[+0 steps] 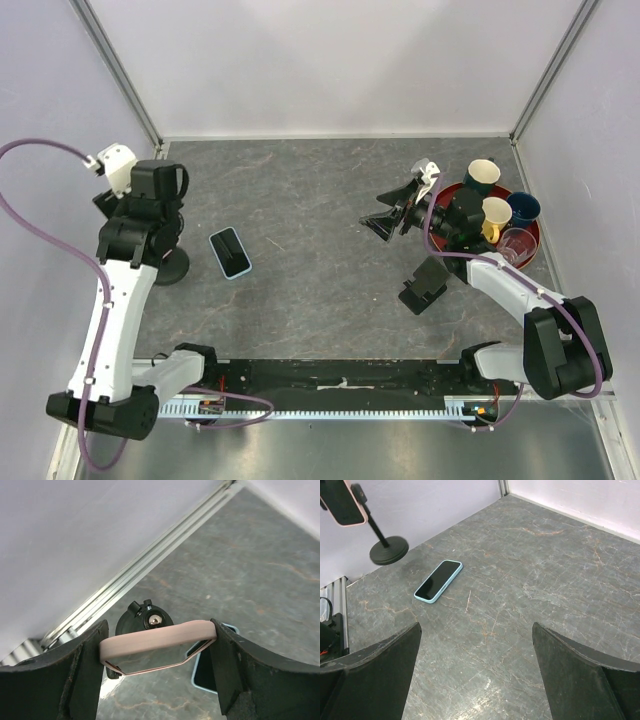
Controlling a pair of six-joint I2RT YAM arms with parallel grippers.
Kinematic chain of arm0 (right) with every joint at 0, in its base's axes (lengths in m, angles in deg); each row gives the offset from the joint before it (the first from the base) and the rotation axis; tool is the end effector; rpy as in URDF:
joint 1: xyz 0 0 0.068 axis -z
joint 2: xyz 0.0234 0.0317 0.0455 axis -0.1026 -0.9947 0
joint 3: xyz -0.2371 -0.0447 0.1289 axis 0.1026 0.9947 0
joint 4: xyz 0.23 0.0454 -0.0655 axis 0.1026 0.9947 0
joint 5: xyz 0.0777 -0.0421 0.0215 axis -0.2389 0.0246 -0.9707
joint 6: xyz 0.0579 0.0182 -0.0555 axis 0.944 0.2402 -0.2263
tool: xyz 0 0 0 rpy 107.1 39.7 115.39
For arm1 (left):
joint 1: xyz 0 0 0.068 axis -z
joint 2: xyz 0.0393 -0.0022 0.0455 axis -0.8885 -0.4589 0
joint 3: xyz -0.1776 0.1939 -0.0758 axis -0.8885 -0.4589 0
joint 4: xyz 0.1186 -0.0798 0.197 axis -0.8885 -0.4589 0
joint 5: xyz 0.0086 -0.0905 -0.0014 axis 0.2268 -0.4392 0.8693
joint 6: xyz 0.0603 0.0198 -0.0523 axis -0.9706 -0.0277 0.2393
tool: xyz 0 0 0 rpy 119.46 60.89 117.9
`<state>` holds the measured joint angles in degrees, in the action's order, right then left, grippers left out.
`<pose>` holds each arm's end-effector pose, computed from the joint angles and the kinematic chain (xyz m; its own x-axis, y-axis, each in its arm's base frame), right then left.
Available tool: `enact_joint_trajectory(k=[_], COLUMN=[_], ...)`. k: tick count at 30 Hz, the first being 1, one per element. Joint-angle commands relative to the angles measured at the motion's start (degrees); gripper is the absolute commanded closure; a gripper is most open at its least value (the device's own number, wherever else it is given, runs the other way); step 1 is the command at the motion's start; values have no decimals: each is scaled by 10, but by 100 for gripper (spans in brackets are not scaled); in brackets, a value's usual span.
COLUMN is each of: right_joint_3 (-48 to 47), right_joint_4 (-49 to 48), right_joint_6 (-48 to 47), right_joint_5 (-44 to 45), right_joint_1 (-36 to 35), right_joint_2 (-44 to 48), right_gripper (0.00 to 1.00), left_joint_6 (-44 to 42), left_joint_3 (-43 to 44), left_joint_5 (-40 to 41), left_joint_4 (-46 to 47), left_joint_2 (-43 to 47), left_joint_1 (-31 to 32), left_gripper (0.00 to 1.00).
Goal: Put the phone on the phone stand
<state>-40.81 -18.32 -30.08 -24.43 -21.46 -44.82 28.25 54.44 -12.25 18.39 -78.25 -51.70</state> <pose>0.2673 0.1262 0.2878 -0.2048 0.1259 -0.9707 -0.8380 0.4898 0.2403 0.1943 0.0171 0.4066 -0.2626 -0.2727 -0.9256 -0.6917 0.7220 -0.0164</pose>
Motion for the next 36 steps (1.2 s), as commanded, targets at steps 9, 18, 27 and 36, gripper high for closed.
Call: enact_joint_trajectory(k=[9, 18, 27, 36], right_joint_3=[-5, -3, -1, -1], right_joint_4=[-30, -41, -40, -43], right_joint_6=[9, 18, 18, 19], right_joint_5=[-12, -17, -18, -24], right_joint_1=[2, 2, 2, 2], right_joint_2=[8, 7, 12, 12], right_gripper=[2, 2, 2, 2], left_joint_6=[39, 56, 62, 17], left_joint_3=[-110, -153, -204, -258], left_joint_5=[23, 53, 53, 71], left_joint_4=[69, 59, 69, 113], left_joint_2=[55, 78, 123, 146], left_joint_1=[-141, -175, -180, -182], left_gripper=[98, 98, 98, 98])
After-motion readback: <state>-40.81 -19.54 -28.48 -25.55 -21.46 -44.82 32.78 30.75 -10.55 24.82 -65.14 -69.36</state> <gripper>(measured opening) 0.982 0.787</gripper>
